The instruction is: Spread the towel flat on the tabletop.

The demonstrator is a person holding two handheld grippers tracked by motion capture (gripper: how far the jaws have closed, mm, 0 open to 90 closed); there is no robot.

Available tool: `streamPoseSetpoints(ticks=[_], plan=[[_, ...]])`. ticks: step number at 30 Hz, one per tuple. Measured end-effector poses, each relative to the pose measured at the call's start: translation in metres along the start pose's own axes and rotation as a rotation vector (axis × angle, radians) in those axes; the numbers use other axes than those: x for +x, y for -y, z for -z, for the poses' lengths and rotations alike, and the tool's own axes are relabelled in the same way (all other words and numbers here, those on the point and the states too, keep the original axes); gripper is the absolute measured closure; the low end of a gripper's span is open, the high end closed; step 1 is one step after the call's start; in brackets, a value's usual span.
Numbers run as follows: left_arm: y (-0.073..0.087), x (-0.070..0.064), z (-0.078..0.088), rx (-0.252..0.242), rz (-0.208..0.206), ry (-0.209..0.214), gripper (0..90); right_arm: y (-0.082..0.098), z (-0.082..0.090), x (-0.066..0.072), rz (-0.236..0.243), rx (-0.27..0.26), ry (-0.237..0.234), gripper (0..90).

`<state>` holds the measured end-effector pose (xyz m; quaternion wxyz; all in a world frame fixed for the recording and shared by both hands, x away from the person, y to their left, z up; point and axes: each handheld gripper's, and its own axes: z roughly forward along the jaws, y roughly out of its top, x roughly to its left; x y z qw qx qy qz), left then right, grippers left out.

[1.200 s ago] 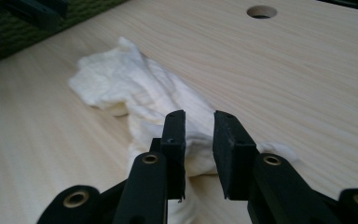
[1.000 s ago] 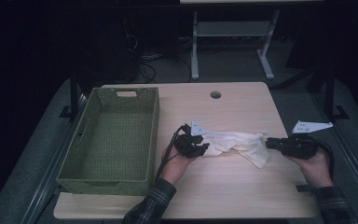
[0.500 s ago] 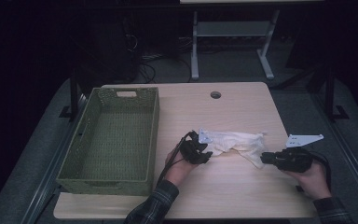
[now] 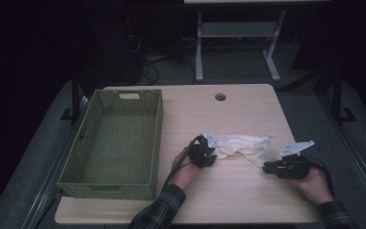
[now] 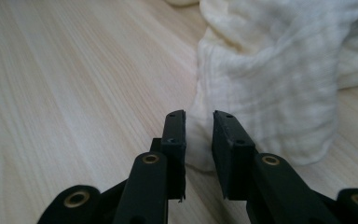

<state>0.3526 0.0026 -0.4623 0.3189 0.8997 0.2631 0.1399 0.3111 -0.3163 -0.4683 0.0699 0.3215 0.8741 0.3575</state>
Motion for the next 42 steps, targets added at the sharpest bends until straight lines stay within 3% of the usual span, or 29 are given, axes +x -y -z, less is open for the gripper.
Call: streamPoseSetpoints(ticks=[3, 6, 10, 14, 17, 21, 24, 35, 42], plan=[[-0.001, 0.005, 0.000, 0.001, 0.025, 0.014, 85.1, 0.000, 0.000, 0.002, 0.013, 0.003, 0.025, 81.4], [-0.001, 0.008, 0.000, -0.007, 0.048, 0.028, 86.6, 0.000, 0.000, 0.002, 0.019, 0.006, 0.032, 85.4], [-0.002, 0.015, 0.014, -0.062, 0.097, 0.038, 86.9, 0.000, 0.003, -0.001, 0.007, 0.007, 0.021, 86.2], [-0.003, 0.018, 0.027, -0.104, 0.129, 0.025, 87.2, 0.000, 0.012, -0.006, 0.014, -0.035, 0.026, 86.4], [-0.002, 0.023, 0.045, -0.146, 0.157, 0.012, 87.4, 0.002, 0.029, -0.013, -0.009, -0.094, 0.039, 86.7], [0.000, 0.025, 0.059, -0.168, 0.180, -0.003, 87.6, 0.003, 0.045, -0.017, -0.024, -0.151, 0.036, 86.8], [0.001, 0.024, 0.065, -0.178, 0.197, 0.000, 87.6, 0.004, 0.051, -0.018, -0.025, -0.165, 0.034, 86.8], [0.015, 0.000, 0.095, -0.170, 0.192, 0.026, 87.6, 0.015, 0.068, -0.007, -0.003, -0.210, -0.001, 87.0], [0.032, -0.015, 0.099, -0.131, 0.203, 0.064, 87.6, 0.024, 0.067, 0.010, 0.010, -0.178, -0.044, 86.9]])
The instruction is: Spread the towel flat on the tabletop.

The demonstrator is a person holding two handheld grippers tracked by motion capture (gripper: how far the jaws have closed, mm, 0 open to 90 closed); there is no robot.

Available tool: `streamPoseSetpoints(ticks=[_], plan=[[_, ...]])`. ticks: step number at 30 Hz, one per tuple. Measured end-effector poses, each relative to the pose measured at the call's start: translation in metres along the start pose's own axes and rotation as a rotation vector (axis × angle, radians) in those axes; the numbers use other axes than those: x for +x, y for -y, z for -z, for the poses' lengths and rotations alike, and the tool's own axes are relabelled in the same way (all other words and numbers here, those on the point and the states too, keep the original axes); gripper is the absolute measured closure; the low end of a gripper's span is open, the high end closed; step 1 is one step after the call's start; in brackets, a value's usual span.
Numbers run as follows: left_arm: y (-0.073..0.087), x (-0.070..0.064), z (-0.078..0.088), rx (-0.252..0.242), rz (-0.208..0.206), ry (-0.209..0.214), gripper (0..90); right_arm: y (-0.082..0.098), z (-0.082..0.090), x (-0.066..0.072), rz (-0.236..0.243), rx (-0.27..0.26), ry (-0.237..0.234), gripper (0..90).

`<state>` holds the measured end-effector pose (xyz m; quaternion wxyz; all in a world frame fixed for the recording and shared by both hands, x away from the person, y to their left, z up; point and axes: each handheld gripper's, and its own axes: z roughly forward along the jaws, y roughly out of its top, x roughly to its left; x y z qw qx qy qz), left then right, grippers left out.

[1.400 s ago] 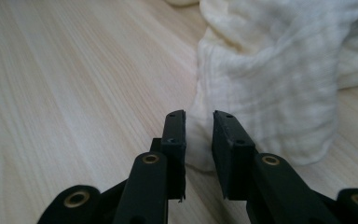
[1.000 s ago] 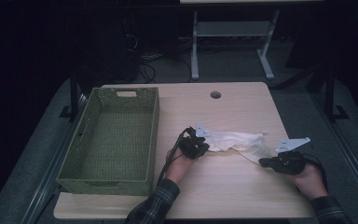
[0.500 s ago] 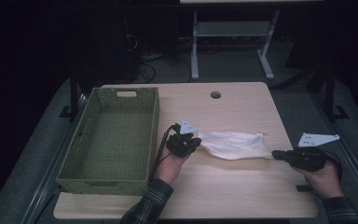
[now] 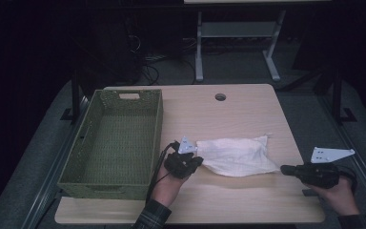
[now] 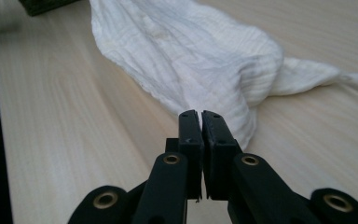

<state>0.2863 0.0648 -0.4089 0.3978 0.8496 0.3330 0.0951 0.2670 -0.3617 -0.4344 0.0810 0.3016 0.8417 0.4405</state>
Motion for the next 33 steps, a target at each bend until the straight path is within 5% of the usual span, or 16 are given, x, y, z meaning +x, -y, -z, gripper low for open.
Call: streamPoseSetpoints(ticks=[10, 16, 23, 33], plan=[[0.017, -0.014, -0.005, 0.093, -0.004, 0.036, 87.4, 0.015, -0.008, 0.012, 0.000, 0.066, -0.042, 86.8], [0.027, -0.018, -0.017, 0.205, -0.028, 0.054, 83.0, 0.024, -0.015, 0.016, -0.004, 0.127, -0.066, 86.1], [0.020, -0.013, -0.015, 0.143, -0.027, 0.031, 61.3, 0.020, -0.012, 0.011, -0.016, 0.092, -0.067, 71.4], [-0.006, 0.001, -0.024, 0.071, -0.025, 0.001, 55.9, 0.000, -0.017, -0.006, -0.026, 0.051, -0.026, 66.2]])
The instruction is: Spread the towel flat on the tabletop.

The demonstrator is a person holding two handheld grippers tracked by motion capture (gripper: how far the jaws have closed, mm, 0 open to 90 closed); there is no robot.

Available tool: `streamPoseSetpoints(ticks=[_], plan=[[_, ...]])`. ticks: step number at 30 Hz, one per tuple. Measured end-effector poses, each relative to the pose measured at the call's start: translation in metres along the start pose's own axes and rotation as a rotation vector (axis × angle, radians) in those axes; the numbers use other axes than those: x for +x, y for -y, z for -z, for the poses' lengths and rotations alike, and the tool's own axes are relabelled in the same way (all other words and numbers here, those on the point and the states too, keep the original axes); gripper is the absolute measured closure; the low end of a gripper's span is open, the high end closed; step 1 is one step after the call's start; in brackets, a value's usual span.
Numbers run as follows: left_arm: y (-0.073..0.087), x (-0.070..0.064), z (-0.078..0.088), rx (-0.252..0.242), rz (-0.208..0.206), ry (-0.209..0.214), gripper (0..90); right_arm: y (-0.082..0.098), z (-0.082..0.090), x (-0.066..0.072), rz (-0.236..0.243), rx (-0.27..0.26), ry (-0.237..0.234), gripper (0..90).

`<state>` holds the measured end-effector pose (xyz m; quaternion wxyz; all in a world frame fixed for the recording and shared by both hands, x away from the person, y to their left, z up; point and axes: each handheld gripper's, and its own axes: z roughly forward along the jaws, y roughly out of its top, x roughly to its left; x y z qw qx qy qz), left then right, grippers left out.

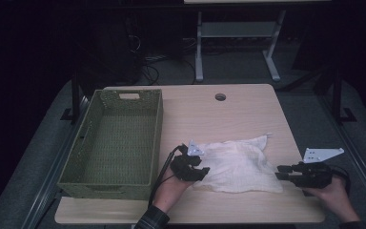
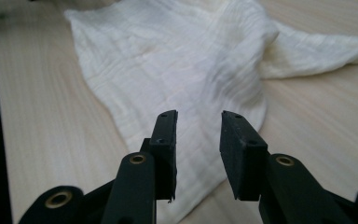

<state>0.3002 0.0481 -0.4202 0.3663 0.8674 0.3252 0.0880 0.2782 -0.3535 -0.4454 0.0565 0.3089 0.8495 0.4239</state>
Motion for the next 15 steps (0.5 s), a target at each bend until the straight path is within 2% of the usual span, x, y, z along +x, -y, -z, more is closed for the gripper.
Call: streamPoseSetpoints(ticks=[5, 9, 10, 12, 13, 15], plan=[[-0.012, 0.011, -0.005, -0.026, 0.012, -0.017, 57.7, -0.012, -0.004, -0.008, 0.010, -0.008, 0.022, 66.8], [-0.025, 0.028, -0.010, -0.047, 0.019, -0.060, 62.3, -0.028, -0.011, -0.020, 0.021, -0.019, 0.044, 67.8], [-0.025, 0.028, -0.010, -0.047, 0.019, -0.060, 62.9, -0.028, -0.011, -0.020, 0.021, -0.019, 0.044, 67.8], [-0.032, 0.037, -0.015, -0.047, 0.018, -0.099, 64.9, -0.037, -0.016, -0.028, 0.025, -0.026, 0.050, 68.1], [-0.032, 0.037, -0.015, -0.047, 0.018, -0.099, 66.1, -0.037, -0.016, -0.028, 0.025, -0.026, 0.050, 68.1], [-0.037, 0.045, -0.025, -0.049, 0.027, -0.123, 67.8, -0.045, -0.022, -0.036, 0.015, -0.031, 0.054, 68.4]])
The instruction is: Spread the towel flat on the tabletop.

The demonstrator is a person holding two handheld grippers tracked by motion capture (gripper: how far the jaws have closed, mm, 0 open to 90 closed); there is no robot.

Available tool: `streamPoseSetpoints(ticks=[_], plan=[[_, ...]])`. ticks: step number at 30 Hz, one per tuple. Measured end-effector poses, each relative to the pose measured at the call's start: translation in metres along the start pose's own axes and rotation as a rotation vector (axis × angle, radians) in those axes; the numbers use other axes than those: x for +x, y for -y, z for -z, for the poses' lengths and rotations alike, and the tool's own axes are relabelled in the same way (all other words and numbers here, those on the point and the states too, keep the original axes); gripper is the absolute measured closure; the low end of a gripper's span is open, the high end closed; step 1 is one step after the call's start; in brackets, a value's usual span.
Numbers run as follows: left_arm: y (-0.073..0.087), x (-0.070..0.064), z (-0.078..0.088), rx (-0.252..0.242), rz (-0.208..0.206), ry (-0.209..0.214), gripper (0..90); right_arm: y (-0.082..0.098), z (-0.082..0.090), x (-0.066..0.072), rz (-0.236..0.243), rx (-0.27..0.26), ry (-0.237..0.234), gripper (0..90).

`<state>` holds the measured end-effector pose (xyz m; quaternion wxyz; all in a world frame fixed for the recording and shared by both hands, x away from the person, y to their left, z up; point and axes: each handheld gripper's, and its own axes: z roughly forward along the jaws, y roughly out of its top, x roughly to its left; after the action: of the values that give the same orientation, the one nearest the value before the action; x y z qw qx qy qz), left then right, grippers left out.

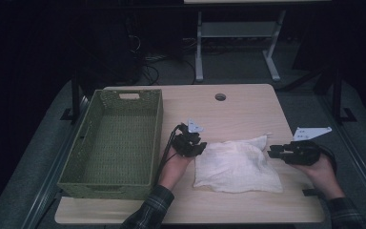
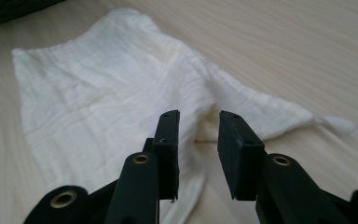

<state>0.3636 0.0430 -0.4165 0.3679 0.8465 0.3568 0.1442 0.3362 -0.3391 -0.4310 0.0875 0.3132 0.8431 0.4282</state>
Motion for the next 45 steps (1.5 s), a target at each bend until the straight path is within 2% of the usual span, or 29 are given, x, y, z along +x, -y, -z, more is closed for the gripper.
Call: streamPoseSetpoints(ticks=[4, 6, 7, 8, 9, 11, 12, 14, 17, 18, 19, 20, 21, 22, 23, 29, 31, 32, 33, 34, 37, 38, 39, 40, 41, 43, 45], plan=[[-0.003, 0.010, -0.014, 0.022, 0.011, -0.018, 69.3, -0.006, -0.007, -0.009, -0.007, 0.000, 0.004, 68.7], [-0.002, 0.015, -0.021, 0.028, 0.027, -0.009, 69.2, -0.009, -0.012, -0.014, -0.015, -0.005, 0.003, 68.7], [-0.001, 0.017, -0.026, 0.035, 0.037, 0.006, 69.2, -0.010, -0.013, -0.016, -0.016, -0.004, 0.001, 68.7], [0.001, 0.018, -0.031, 0.052, 0.043, 0.039, 67.2, -0.012, -0.018, -0.018, -0.023, -0.004, -0.002, 68.7], [0.001, 0.018, -0.031, 0.052, 0.043, 0.039, 65.7, -0.012, -0.018, -0.018, -0.023, -0.004, -0.002, 68.7], [0.003, 0.018, -0.035, 0.070, 0.031, 0.076, 63.6, -0.013, -0.024, -0.019, -0.025, 0.006, -0.009, 68.8], [0.003, 0.018, -0.035, 0.070, 0.031, 0.076, 62.9, -0.012, -0.025, -0.019, -0.022, 0.010, -0.008, 69.0], [0.003, 0.018, -0.035, 0.051, 0.031, 0.103, 61.9, -0.012, -0.026, -0.018, -0.018, 0.016, -0.006, 69.1], [0.005, 0.012, -0.042, 0.076, 0.011, 0.133, 59.4, -0.011, -0.024, -0.018, -0.019, 0.013, -0.001, 69.1], [0.005, 0.012, -0.042, 0.076, 0.011, 0.133, 61.8, -0.011, -0.024, -0.018, -0.019, 0.013, -0.001, 69.1], [0.005, 0.011, -0.043, 0.088, -0.006, 0.135, 61.8, -0.011, -0.023, -0.018, -0.017, 0.012, 0.000, 69.1], [0.005, 0.010, -0.043, 0.086, -0.012, 0.135, 69.9, -0.011, -0.023, -0.018, -0.019, 0.011, 0.001, 69.2], [0.005, 0.008, -0.044, 0.085, -0.017, 0.139, 83.6, -0.010, -0.022, -0.018, -0.023, 0.013, 0.003, 69.3], [0.005, 0.008, -0.044, 0.092, -0.027, 0.143, 83.6, -0.010, -0.022, -0.018, -0.023, 0.013, 0.003, 69.3], [0.004, 0.006, -0.043, 0.087, -0.032, 0.153, 89.6, -0.009, -0.023, -0.019, -0.022, 0.010, 0.002, 69.7], [0.001, -0.003, -0.030, 0.063, -0.059, 0.166, 89.8, -0.009, -0.022, -0.018, -0.021, 0.014, 0.005, 70.0], [0.001, -0.006, -0.026, 0.062, -0.078, 0.147, 89.7, -0.008, -0.022, -0.018, -0.021, 0.012, 0.004, 70.1], [0.001, -0.005, -0.025, 0.048, -0.094, 0.123, 83.7, -0.008, -0.022, -0.018, -0.020, 0.013, 0.006, 70.2], [0.001, -0.005, -0.025, 0.048, -0.094, 0.123, 73.3, -0.008, -0.022, -0.018, -0.020, 0.013, 0.006, 70.2], [0.003, -0.003, -0.027, 0.044, -0.095, 0.111, 66.8, -0.008, -0.022, -0.018, -0.020, 0.013, 0.005, 70.1], [0.008, -0.003, -0.034, 0.062, -0.099, 0.095, 59.4, -0.008, -0.022, -0.018, -0.023, 0.019, 0.006, 70.2], [0.009, -0.002, -0.036, 0.073, -0.115, 0.090, 59.3, -0.007, -0.022, -0.018, -0.025, 0.019, 0.005, 70.2], [0.009, -0.002, -0.036, 0.073, -0.115, 0.090, 61.3, -0.007, -0.022, -0.018, -0.025, 0.019, 0.005, 70.2], [0.012, -0.001, -0.041, 0.092, -0.116, 0.093, 67.2, -0.007, -0.022, -0.019, -0.022, 0.020, 0.007, 70.2], [0.013, -0.001, -0.042, 0.095, -0.116, 0.094, 76.1, -0.007, -0.022, -0.019, -0.024, 0.022, 0.006, 70.4], [0.012, -0.001, -0.040, 0.088, -0.109, 0.090, 86.2, -0.007, -0.022, -0.019, -0.022, 0.021, 0.006, 70.5], [0.010, -0.002, -0.035, 0.072, -0.113, 0.087, 89.1, -0.007, -0.022, -0.018, -0.022, 0.021, 0.006, 70.5]])
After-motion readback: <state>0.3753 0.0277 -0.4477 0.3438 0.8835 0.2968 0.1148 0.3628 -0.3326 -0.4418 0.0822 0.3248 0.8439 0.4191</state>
